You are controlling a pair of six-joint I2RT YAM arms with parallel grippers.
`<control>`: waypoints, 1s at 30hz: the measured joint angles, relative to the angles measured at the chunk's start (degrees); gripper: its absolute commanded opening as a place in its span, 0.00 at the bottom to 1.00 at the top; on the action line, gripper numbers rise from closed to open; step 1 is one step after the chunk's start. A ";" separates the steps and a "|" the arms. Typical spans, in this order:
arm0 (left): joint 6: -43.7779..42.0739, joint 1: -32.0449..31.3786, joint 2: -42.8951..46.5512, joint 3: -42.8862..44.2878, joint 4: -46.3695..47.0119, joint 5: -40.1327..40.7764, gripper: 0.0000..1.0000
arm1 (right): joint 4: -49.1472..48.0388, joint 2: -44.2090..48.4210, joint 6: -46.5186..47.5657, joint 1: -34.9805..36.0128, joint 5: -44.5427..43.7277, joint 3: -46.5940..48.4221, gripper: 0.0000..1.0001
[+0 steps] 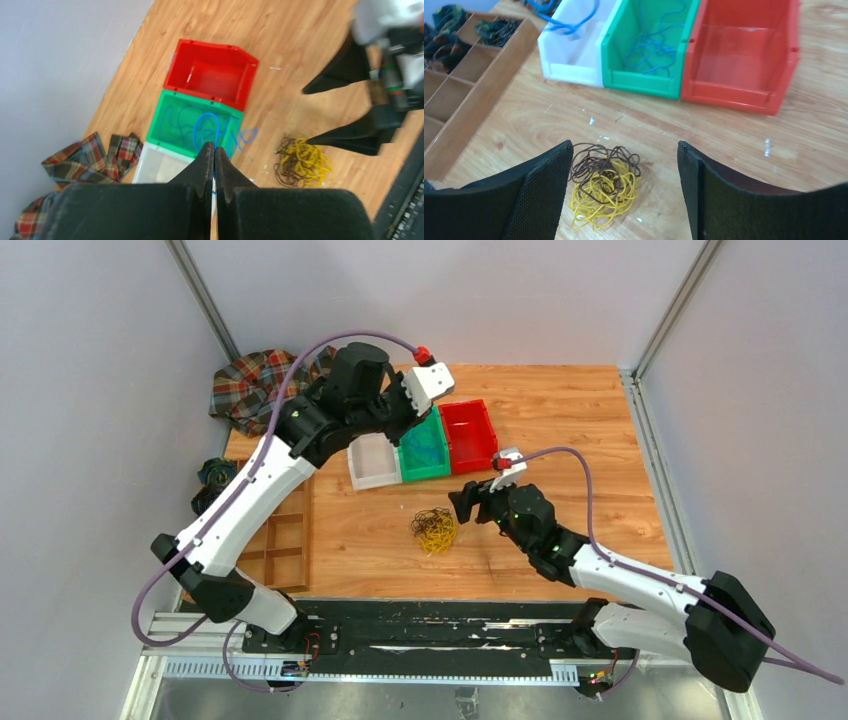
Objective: Untangle the cables
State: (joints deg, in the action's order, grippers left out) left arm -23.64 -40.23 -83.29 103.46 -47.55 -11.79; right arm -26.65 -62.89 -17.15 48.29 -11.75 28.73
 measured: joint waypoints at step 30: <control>-3.41 8.17 -25.24 -6.99 21.81 12.31 0.00 | 5.70 4.50 -1.95 -4.52 -10.80 -1.46 0.76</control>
State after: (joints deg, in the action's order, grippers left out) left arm -27.05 -32.05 -108.53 96.47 -25.74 0.51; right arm -20.95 -58.39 -19.09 43.77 -22.55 27.27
